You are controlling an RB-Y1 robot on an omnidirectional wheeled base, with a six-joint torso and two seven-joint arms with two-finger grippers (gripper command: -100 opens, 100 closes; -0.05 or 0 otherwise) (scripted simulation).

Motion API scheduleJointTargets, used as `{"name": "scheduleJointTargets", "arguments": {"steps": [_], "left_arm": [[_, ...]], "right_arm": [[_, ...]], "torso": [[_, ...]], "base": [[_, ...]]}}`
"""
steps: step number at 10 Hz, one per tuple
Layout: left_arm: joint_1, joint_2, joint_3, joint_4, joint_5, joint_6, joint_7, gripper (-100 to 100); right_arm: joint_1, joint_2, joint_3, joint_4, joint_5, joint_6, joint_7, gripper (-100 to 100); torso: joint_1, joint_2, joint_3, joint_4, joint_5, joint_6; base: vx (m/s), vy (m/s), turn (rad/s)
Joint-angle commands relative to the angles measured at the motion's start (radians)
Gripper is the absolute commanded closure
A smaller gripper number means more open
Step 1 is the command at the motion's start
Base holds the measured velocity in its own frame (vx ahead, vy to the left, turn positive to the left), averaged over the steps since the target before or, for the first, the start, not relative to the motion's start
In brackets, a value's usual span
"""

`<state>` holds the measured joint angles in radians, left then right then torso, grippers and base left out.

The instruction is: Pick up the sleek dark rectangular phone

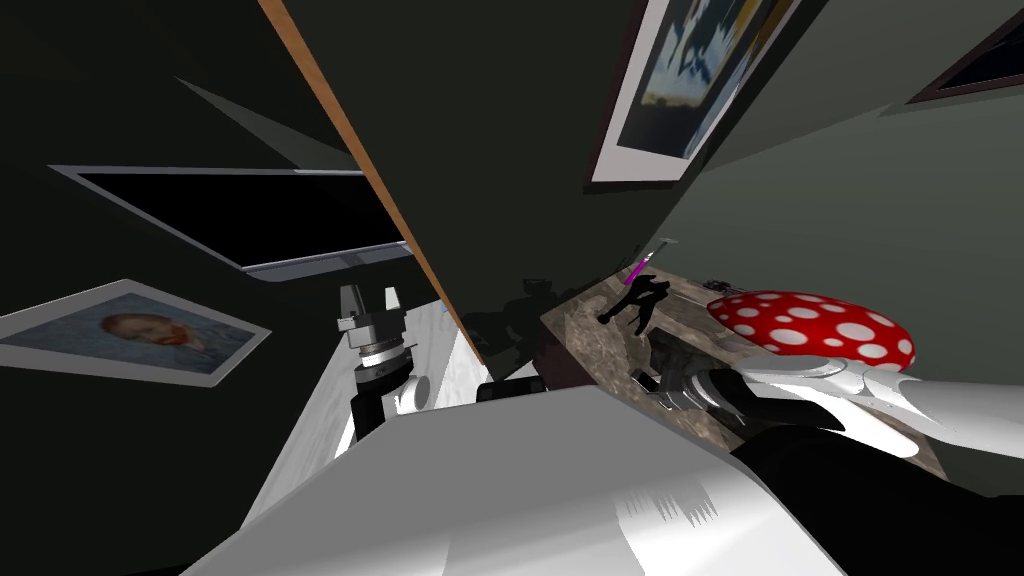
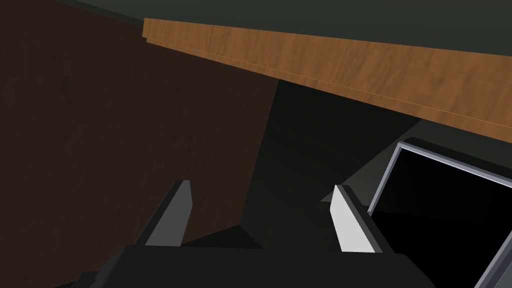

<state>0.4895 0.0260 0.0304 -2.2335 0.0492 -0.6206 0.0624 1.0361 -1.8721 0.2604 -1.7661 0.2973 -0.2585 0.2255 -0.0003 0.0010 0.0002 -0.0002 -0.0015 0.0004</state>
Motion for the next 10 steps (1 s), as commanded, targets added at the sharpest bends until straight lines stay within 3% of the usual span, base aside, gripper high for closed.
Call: {"name": "scheduleJointTargets", "arguments": {"steps": [1,3,4,5,9,10], "left_arm": [[0.0,0.0,0.0,0.0,0.0,0.0,0.0,0],[0.0,0.0,0.0,0.0,0.0,0.0,0.0,0],[0.0,0.0,0.0,0.0,0.0,0.0,0.0,0],[0.0,0.0,0.0,0.0,0.0,0.0,0.0,0],[0.0,0.0,0.0,0.0,0.0,0.0,0.0,0],[0.0,0.0,0.0,0.0,0.0,0.0,0.0,0]], "right_arm": [[0.0,0.0,0.0,0.0,0.0,0.0,0.0,100],[0.0,0.0,0.0,0.0,0.0,0.0,0.001,100],[0.0,0.0,0.0,0.0,0.001,0.0,0.001,0],[-0.004,-0.024,-0.014,0.031,-0.013,-0.039,-0.012,100],[-0.008,-0.057,-0.033,0.067,-0.036,-0.087,-0.026,100],[-0.005,-0.05,-0.028,0.057,-0.033,-0.072,-0.016,100]], "torso": [[0.0,0.0,0.0,0.0,0.0,0.0],[-0.001,0.0,0.0,0.0,0.0,0.0],[-0.001,0.0,0.0,0.0,0.0,0.0],[-0.001,0.0,0.0,0.0,0.0,0.0],[0.0,0.0,0.0,0.0,0.0,0.0],[0.0,0.0,0.0,0.0,0.0,0.001]], "base": [[0.0,0.0,0.0],[0.0,0.0,0.0],[0.0,0.0,0.0],[-0.008,0.019,-0.065],[-0.005,0.011,-0.031],[-0.002,0.005,-0.006]]}}
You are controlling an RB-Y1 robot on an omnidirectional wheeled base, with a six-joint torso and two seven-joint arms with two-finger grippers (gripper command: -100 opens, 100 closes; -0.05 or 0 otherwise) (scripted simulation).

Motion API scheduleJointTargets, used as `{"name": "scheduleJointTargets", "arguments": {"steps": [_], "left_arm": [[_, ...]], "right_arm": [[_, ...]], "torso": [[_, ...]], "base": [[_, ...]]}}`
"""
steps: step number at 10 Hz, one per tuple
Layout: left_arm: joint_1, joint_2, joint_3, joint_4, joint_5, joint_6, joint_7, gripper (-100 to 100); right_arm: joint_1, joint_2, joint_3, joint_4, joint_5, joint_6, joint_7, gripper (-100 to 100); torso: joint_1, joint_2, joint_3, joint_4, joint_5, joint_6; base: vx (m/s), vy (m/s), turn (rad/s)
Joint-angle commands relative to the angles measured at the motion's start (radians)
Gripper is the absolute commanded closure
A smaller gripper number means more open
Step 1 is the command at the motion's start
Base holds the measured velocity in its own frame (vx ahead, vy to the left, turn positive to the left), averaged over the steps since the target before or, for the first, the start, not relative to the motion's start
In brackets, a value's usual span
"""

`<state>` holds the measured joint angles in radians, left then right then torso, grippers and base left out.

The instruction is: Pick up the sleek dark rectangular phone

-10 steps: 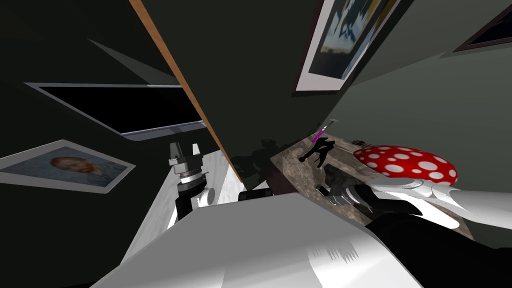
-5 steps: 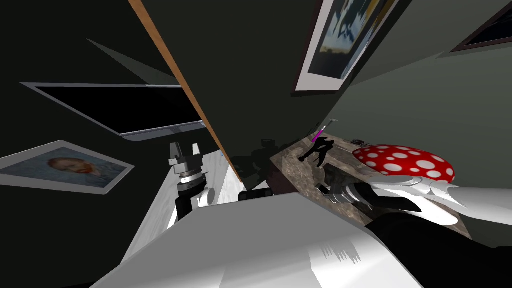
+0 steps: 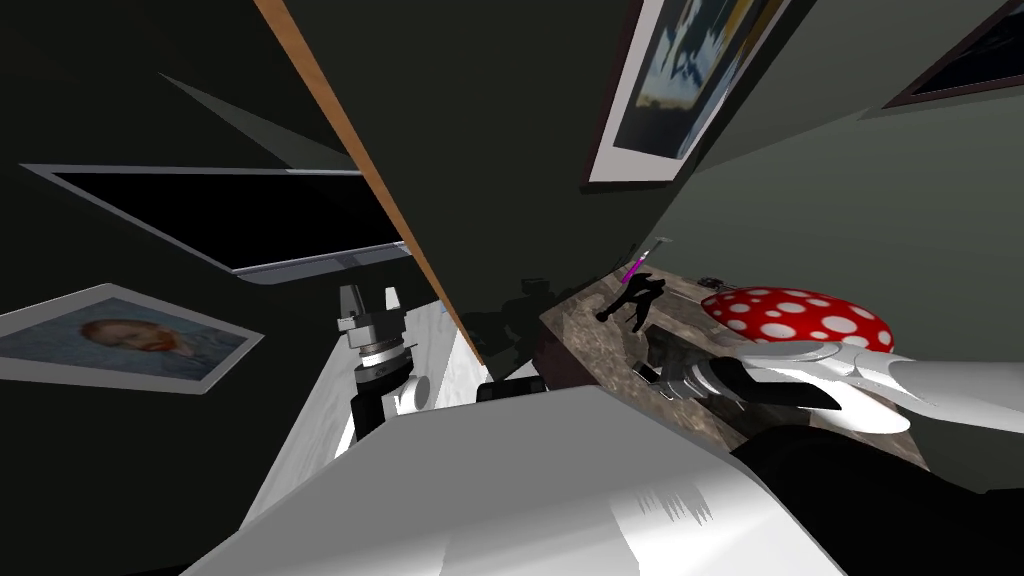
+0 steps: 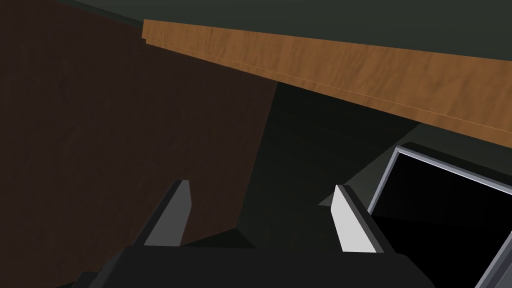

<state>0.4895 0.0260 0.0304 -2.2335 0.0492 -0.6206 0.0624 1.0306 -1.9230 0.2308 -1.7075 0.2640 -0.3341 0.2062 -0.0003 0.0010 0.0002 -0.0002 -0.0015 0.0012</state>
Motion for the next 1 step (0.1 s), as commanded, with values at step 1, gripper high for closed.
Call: {"name": "scheduleJointTargets", "arguments": {"steps": [1], "left_arm": [[0.0,0.0,0.0,0.0,0.0,0.0,0.0,0]], "right_arm": [[0.0,0.0,0.0,0.0,0.0,0.0,0.0,0]], "torso": [[0.0,0.0,0.0,0.0,0.0,0.0]], "base": [[0.0,0.0,0.0]]}}
